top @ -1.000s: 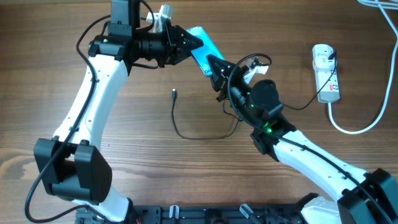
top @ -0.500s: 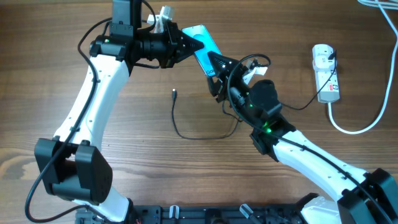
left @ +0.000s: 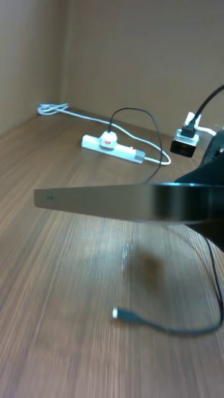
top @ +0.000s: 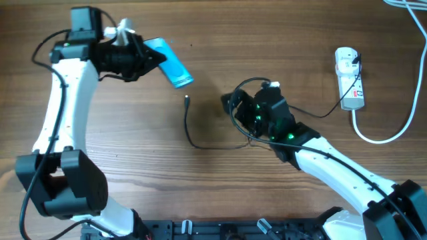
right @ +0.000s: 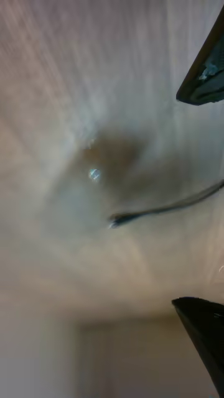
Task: Plug charger to phone and switch on socket
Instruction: 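Lower the right gripper and grasp the black cable's USB-C end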
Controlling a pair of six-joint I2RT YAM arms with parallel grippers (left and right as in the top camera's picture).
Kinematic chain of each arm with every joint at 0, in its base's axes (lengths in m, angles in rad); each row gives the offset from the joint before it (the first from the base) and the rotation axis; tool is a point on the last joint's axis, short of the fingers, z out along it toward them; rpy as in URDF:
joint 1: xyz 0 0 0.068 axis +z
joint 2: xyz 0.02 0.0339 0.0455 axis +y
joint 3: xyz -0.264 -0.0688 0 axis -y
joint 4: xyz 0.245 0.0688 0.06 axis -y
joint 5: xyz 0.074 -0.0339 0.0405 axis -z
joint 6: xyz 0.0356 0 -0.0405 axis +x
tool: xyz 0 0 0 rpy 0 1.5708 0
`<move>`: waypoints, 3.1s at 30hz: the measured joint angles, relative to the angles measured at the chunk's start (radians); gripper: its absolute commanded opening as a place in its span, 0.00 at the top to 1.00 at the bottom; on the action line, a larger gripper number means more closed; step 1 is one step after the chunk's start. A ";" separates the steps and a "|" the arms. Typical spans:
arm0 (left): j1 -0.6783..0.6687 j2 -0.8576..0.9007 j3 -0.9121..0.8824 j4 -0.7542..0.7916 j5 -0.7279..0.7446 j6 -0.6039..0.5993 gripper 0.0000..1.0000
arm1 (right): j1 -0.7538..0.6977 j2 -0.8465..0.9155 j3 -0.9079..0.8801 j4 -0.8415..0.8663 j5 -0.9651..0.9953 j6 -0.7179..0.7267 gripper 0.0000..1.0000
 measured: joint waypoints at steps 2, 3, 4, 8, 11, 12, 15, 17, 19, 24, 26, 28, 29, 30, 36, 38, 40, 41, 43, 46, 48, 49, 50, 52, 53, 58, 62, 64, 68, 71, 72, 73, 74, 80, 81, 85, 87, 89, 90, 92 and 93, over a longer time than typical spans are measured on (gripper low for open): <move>0.045 0.000 0.000 -0.021 0.000 0.043 0.96 | -0.002 0.000 0.000 -0.037 -0.043 -0.084 0.16; 0.066 0.000 0.000 -0.029 0.000 0.066 0.96 | -0.002 0.000 0.000 -0.051 -0.061 -0.118 0.19; 0.085 0.000 0.000 -0.036 0.000 0.085 0.96 | -0.002 0.000 0.000 -0.070 -0.075 -0.146 0.20; 0.146 0.000 0.000 -0.040 0.028 0.126 0.96 | -0.002 0.001 0.032 -0.218 -0.100 -0.259 0.26; 0.212 0.000 0.000 -0.033 0.136 0.151 0.96 | -0.002 0.003 0.136 -0.352 -0.100 -0.359 0.38; 0.245 0.000 0.000 -0.031 0.184 0.155 0.96 | -0.002 0.003 0.188 -0.386 -0.100 -0.380 0.39; 0.306 0.000 0.000 -0.024 0.282 0.155 0.96 | -0.002 0.035 0.292 -0.457 -0.099 -0.442 0.43; 0.344 0.000 0.000 -0.013 0.351 0.141 0.96 | -0.002 0.087 0.372 -0.499 -0.099 -0.483 0.46; 0.360 0.000 0.000 -0.006 0.399 0.116 0.96 | -0.002 0.156 0.459 -0.559 -0.100 -0.519 0.51; 0.371 0.000 0.000 -0.001 0.472 0.055 0.96 | 0.024 0.340 0.686 -0.656 -0.098 -0.584 0.53; 0.371 0.000 0.000 -0.001 0.479 0.034 0.96 | 0.048 0.396 0.750 -0.655 -0.099 -0.596 0.53; 0.371 0.000 0.000 0.000 0.481 0.005 0.96 | 0.076 0.442 0.776 -0.610 -0.096 -0.589 0.43; 0.371 0.000 0.000 0.002 0.481 -0.006 0.96 | 0.087 0.466 0.781 -0.568 -0.091 -0.556 0.42; 0.371 0.000 0.000 0.003 0.481 -0.014 0.96 | 0.096 0.490 0.783 -0.541 -0.088 -0.539 0.42; 0.376 0.000 0.000 0.004 0.482 -0.032 0.96 | 0.111 0.637 0.782 -0.402 -0.079 -0.454 0.61; 0.388 0.000 0.000 0.006 0.482 -0.032 0.96 | 0.125 0.671 0.782 -0.374 -0.070 -0.481 0.64; 0.402 0.000 0.000 0.006 0.481 -0.033 0.96 | 0.150 0.700 0.781 -0.362 -0.046 -0.505 0.67; 0.409 0.000 0.000 0.006 0.481 -0.033 0.96 | 0.161 0.708 0.781 -0.357 -0.028 -0.512 0.67; 0.413 0.000 0.000 0.006 0.481 -0.033 0.96 | 0.182 0.723 0.781 -0.351 0.011 -0.518 0.67; 0.413 0.000 0.000 0.006 0.481 -0.033 0.96 | 0.182 0.734 0.781 -0.327 0.045 -0.515 0.68; 0.413 0.000 0.000 0.006 0.481 -0.033 0.96 | 0.181 0.755 0.781 -0.316 0.058 -0.515 0.69; 0.413 0.000 0.000 0.006 0.481 -0.033 0.96 | 0.181 0.765 0.781 -0.312 0.059 -0.515 0.69; 0.413 0.000 0.000 0.006 0.481 -0.033 0.96 | 0.181 0.765 0.782 -0.302 0.062 -0.515 0.70; 0.413 0.000 0.000 0.006 0.481 -0.033 0.96 | 0.181 0.768 0.782 -0.293 0.064 -0.515 0.73; 0.413 0.000 0.000 0.006 0.481 -0.033 0.96 | 0.181 0.769 0.782 -0.287 0.066 -0.515 0.75; 0.413 0.000 0.000 0.006 0.481 -0.033 0.96 | 0.188 0.782 0.783 -0.272 0.073 -0.515 0.91; 0.413 0.000 0.000 0.006 0.481 -0.033 0.96 | 0.198 0.789 0.794 -0.285 0.095 -0.490 0.96; 0.413 0.000 0.000 0.006 0.481 -0.033 0.96 | 0.204 0.789 0.811 -0.329 0.123 -0.481 0.96; 0.413 0.000 0.000 0.006 0.481 -0.033 0.96 | 0.214 0.783 0.890 -0.589 0.285 -0.480 0.95; 0.413 0.000 0.000 0.006 0.481 -0.033 0.96 | 0.209 0.782 0.910 -0.692 0.421 -0.523 0.96; 0.413 0.000 0.000 0.006 0.481 -0.032 0.96 | 0.209 0.782 0.911 -0.697 0.449 -0.531 0.96; 0.413 0.000 0.000 0.006 0.481 -0.032 0.96 | 0.209 0.782 0.911 -0.699 0.472 -0.543 0.95; 0.413 0.000 0.000 0.006 0.481 -0.032 0.96 | 0.208 0.782 0.911 -0.700 0.479 -0.546 0.96; 0.413 0.000 0.000 0.006 0.481 -0.032 0.96 | 0.208 0.782 0.911 -0.725 0.424 -0.549 0.92; 0.413 0.000 0.000 0.006 0.481 -0.032 0.96 | 0.208 0.782 0.912 -0.731 0.411 -0.547 0.91; 0.413 0.000 0.000 0.006 0.481 -0.032 0.96 | 0.201 0.782 0.918 -0.776 0.375 -0.519 0.84; 0.413 0.000 0.000 0.006 0.481 -0.032 0.96 | 0.201 0.782 0.918 -0.789 0.358 -0.510 0.80; 0.413 0.000 0.000 -0.002 0.481 -0.032 0.96 | 0.201 0.782 0.918 -0.797 0.342 -0.505 0.78; 0.413 0.000 0.000 -0.006 0.481 -0.032 0.96 | 0.201 0.782 0.918 -0.798 0.332 -0.503 0.78; 0.413 0.000 0.000 -0.009 0.481 -0.032 0.96 | 0.201 0.782 0.918 -0.797 0.312 -0.502 0.78; 0.413 0.000 0.000 -0.010 0.481 -0.032 0.96 | 0.201 0.782 0.918 -0.797 0.304 -0.503 0.78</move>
